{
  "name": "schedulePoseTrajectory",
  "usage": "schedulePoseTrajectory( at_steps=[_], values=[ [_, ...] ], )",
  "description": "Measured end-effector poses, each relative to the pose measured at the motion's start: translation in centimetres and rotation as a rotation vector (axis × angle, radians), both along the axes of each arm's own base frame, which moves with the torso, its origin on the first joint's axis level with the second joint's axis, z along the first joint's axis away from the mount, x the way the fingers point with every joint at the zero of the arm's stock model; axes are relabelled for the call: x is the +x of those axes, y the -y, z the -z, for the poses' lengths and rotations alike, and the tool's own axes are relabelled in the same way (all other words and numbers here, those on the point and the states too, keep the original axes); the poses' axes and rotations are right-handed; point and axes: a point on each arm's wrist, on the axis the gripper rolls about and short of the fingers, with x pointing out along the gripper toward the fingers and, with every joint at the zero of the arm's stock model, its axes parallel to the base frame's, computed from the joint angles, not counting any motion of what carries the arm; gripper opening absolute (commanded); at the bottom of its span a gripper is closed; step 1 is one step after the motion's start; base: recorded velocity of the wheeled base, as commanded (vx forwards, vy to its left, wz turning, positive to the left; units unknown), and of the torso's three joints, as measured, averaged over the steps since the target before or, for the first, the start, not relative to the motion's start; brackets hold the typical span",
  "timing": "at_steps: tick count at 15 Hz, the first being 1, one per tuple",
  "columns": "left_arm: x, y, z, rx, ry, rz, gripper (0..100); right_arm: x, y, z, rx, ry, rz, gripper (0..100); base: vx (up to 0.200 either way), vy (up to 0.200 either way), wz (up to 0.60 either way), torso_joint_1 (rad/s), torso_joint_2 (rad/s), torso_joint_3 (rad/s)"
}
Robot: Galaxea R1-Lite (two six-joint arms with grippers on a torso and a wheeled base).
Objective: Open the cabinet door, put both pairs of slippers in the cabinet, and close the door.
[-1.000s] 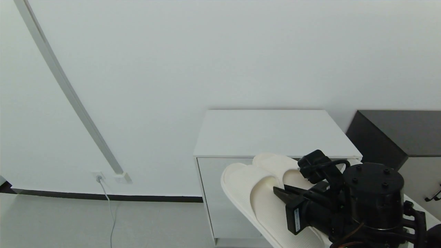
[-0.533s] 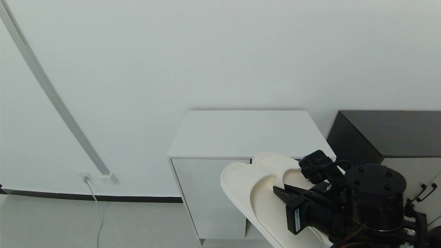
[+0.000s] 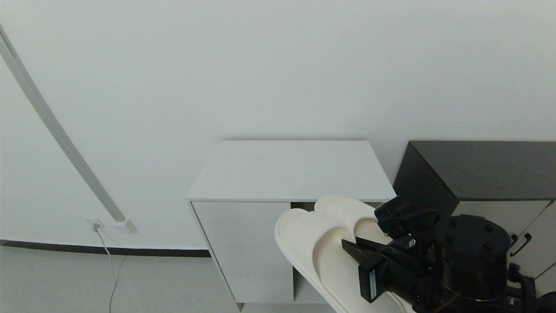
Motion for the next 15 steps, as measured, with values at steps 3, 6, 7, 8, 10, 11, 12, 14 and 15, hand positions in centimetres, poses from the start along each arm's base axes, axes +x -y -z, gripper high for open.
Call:
schedulePoseTrajectory(
  at_steps=[3, 6, 7, 8, 10, 11, 12, 14, 15],
  values=[
    [0.00, 0.00, 0.00, 0.000, 0.000, -0.001, 0, 0.13, -0.04, 0.43, -0.009, -0.009, 0.005, 0, 0.000, 0.000, 0.00, 0.000, 0.00, 0.000],
    [0.00, 0.01, 0.00, 0.003, 0.000, -0.002, 0, 0.24, 0.12, 0.57, -0.010, -0.010, 0.013, 0, 0.000, 0.000, 0.00, 0.000, 0.00, 0.000],
    [0.00, 0.00, 0.00, 0.003, 0.000, -0.001, 0, 0.18, 0.11, 0.61, -0.012, -0.011, 0.010, 0, 0.000, 0.000, 0.00, 0.000, 0.00, 0.000],
    [0.00, 0.00, 0.00, 0.003, 0.000, 0.000, 0, 0.16, 0.12, 0.62, -0.012, -0.011, 0.009, 0, 0.000, 0.000, 0.00, 0.000, 0.00, 0.000],
    [0.00, 0.00, 0.00, 0.003, 0.000, -0.001, 0, 0.22, 0.14, 0.54, -0.004, -0.003, 0.012, 0, 0.000, 0.000, 0.00, 0.000, 0.00, 0.000],
    [0.00, 0.00, 0.00, 0.003, 0.001, -0.001, 0, 0.21, 0.13, 0.52, -0.001, 0.001, 0.011, 0, 0.000, 0.000, 0.00, -0.061, 0.10, 0.080],
    [0.00, 0.00, -0.01, 0.003, 0.001, -0.001, 0, 0.19, 0.12, 0.53, -0.001, 0.001, 0.010, 0, 0.000, 0.000, 0.00, -0.134, 0.30, 0.149],
    [0.00, 0.00, 0.00, 0.003, 0.001, -0.001, 0, 0.15, 0.20, 0.66, -0.006, -0.003, 0.011, 0, 0.000, 0.000, 0.00, -0.154, 0.34, 0.183],
    [0.00, 0.01, 0.00, 0.003, 0.001, -0.001, 0, 0.14, 0.21, 0.69, -0.007, -0.004, 0.011, 0, 0.000, 0.000, 0.00, -0.159, 0.35, 0.193]
  ],
)
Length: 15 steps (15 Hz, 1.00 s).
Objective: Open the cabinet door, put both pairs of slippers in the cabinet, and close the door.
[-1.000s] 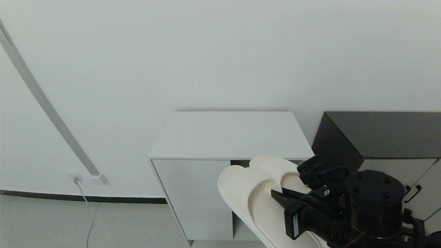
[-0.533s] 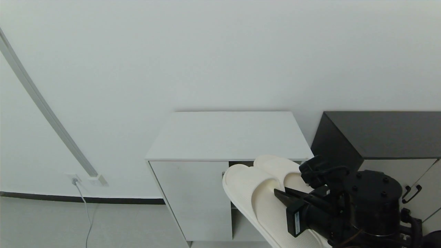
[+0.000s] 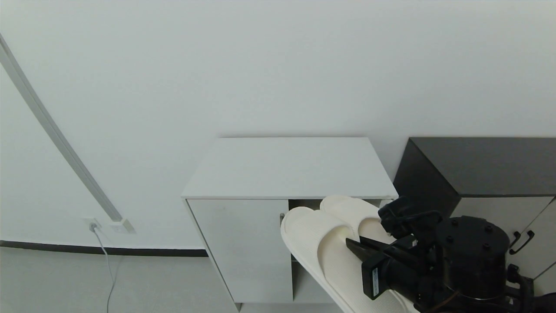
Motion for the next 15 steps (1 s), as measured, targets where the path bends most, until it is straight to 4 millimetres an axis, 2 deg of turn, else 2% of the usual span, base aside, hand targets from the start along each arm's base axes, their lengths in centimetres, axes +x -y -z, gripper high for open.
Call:
schedulePoseTrajectory(
  at_steps=[9, 15],
  values=[
    [0.00, 0.00, 0.00, 0.000, 0.000, 0.000, 0, -0.07, 0.07, 0.11, -0.004, -0.003, 0.000, 0, 0.000, 0.000, 0.00, -0.165, 0.37, 0.204],
    [0.00, 0.00, 0.00, 0.000, 0.000, 0.000, 0, -0.06, 0.12, 0.21, -0.011, -0.002, 0.017, 0, 0.000, 0.000, 0.00, -0.217, 0.52, 0.297]
  ],
)
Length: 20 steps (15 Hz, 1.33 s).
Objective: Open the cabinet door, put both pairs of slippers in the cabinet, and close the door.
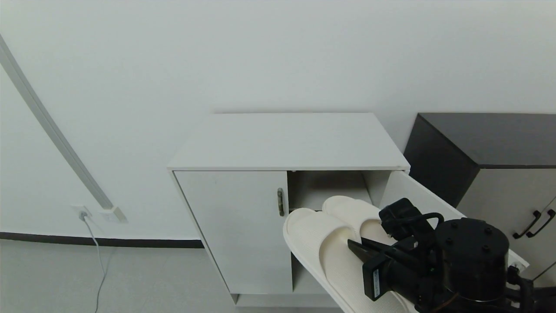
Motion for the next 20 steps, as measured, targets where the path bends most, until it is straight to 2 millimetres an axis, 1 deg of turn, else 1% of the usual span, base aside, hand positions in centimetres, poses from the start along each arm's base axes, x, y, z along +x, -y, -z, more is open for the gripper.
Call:
schedulePoseTrajectory(
  at_steps=[11, 20],
  values=[
    [0.0, 0.0, 0.0, 0.000, 0.000, 0.000, 0, 0.0, 0.0, 0.7, -0.021, -0.018, -0.001, 0, 0.000, 0.000, 0.00, -0.192, 0.51, 0.317],
    [0.0, 0.0, 0.0, -0.004, 0.000, -0.002, 0, 0.1, -0.2, 1.5, -0.035, -0.030, -0.004, 0, 0.000, 0.000, 0.00, -0.123, 0.46, 0.346]
  ],
)
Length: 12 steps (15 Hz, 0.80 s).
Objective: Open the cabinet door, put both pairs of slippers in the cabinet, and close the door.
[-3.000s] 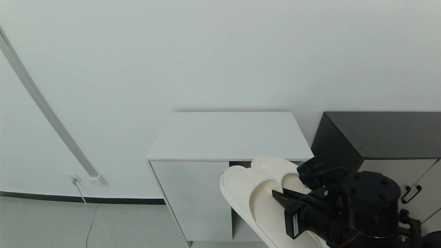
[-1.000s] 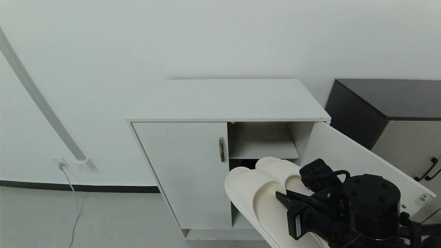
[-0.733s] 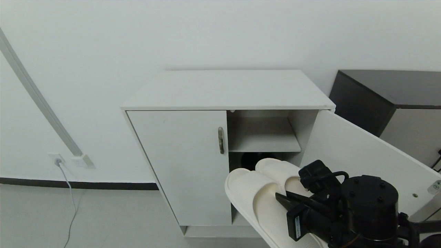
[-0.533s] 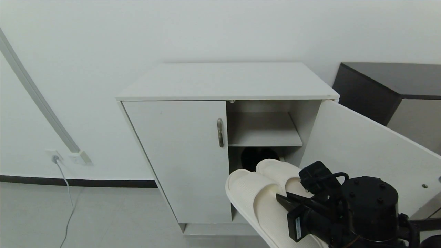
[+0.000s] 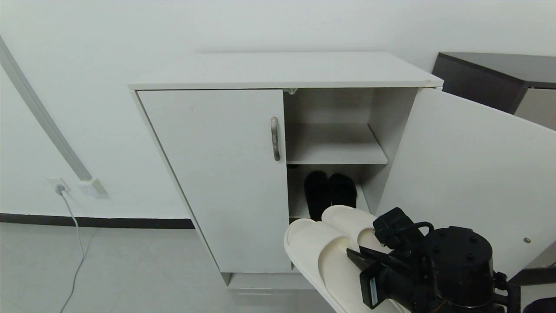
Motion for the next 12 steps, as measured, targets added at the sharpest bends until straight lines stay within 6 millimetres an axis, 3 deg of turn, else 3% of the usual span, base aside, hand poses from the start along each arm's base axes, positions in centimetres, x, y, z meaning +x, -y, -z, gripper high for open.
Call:
schedulePoseTrajectory(
  at_steps=[5, 10, 12],
  values=[
    [0.00, 0.00, 0.00, -0.003, 0.000, 0.000, 0, -0.01, -0.07, 0.25, 0.007, 0.018, -0.003, 0, 0.000, 0.000, 0.00, -0.033, 0.42, 0.380],
    [0.00, 0.00, 0.00, -0.005, 0.000, -0.001, 0, -0.04, -0.08, 0.40, -0.002, 0.025, -0.007, 0, 0.000, 0.000, 0.00, 0.002, 0.07, 0.069],
    [0.00, 0.00, 0.00, -0.005, 0.000, -0.001, 0, -0.04, -0.09, 0.42, -0.003, 0.024, -0.008, 0, 0.000, 0.000, -0.60, 0.000, 0.01, 0.014]
  ],
)
